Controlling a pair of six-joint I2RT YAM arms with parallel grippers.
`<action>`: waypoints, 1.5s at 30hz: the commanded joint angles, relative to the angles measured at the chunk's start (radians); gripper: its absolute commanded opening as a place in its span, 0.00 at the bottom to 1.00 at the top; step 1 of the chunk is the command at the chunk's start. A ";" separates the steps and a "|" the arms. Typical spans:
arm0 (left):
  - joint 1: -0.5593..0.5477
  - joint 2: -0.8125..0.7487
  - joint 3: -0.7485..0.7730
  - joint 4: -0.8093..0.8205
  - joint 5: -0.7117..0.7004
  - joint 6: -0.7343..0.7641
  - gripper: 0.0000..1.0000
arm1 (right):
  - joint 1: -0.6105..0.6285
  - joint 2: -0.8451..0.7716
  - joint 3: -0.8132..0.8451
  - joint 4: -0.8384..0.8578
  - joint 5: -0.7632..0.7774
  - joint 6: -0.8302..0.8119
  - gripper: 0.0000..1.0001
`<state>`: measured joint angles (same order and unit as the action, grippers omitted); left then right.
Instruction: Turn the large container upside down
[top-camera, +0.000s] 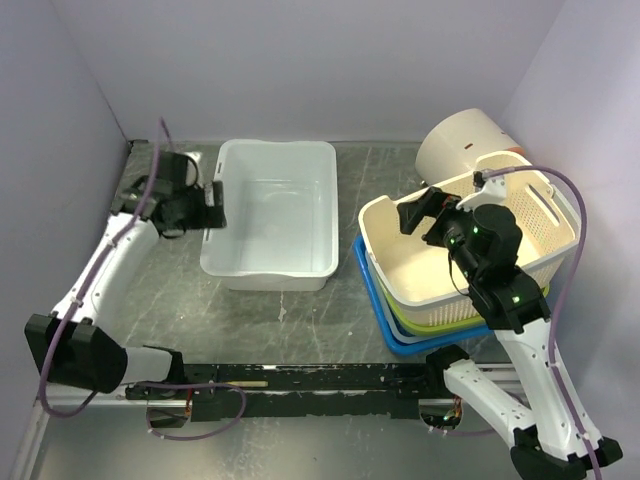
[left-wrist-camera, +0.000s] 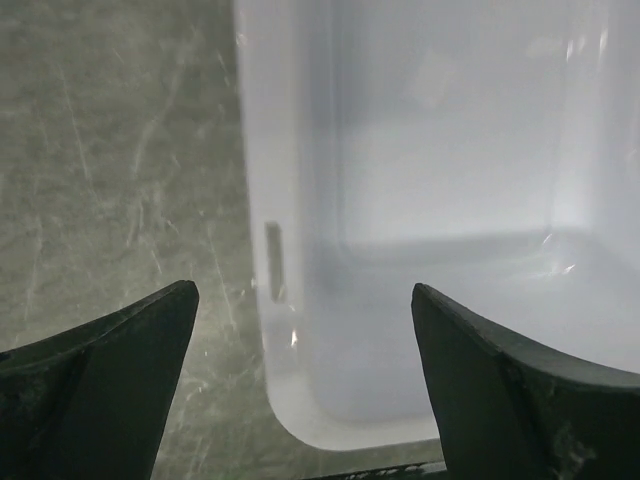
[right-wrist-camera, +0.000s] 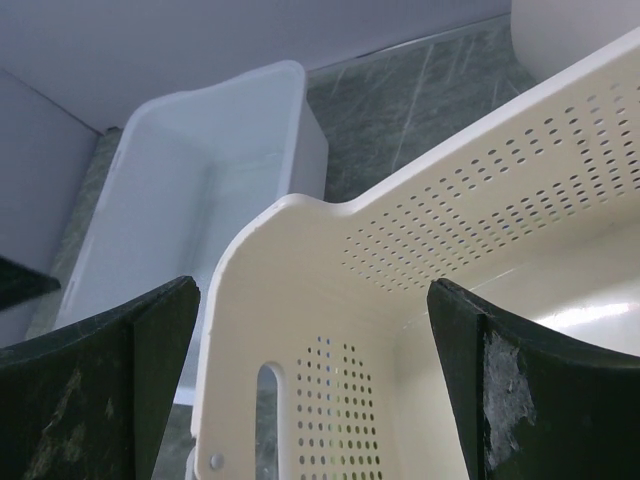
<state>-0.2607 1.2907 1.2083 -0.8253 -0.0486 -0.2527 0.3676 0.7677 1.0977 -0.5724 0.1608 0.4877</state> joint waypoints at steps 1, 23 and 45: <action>0.148 0.102 0.157 -0.014 0.202 0.019 1.00 | -0.007 -0.035 0.013 -0.015 0.013 0.044 1.00; 0.163 0.421 0.222 0.147 0.096 0.065 0.28 | -0.007 -0.042 0.004 -0.003 0.011 0.079 1.00; -0.005 0.160 0.505 0.310 -0.916 0.666 0.07 | -0.007 -0.006 -0.048 0.058 -0.084 0.118 1.00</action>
<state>-0.1513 1.5684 1.7977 -0.8639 -0.6331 0.0982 0.3676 0.7551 1.0641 -0.5491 0.1139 0.5812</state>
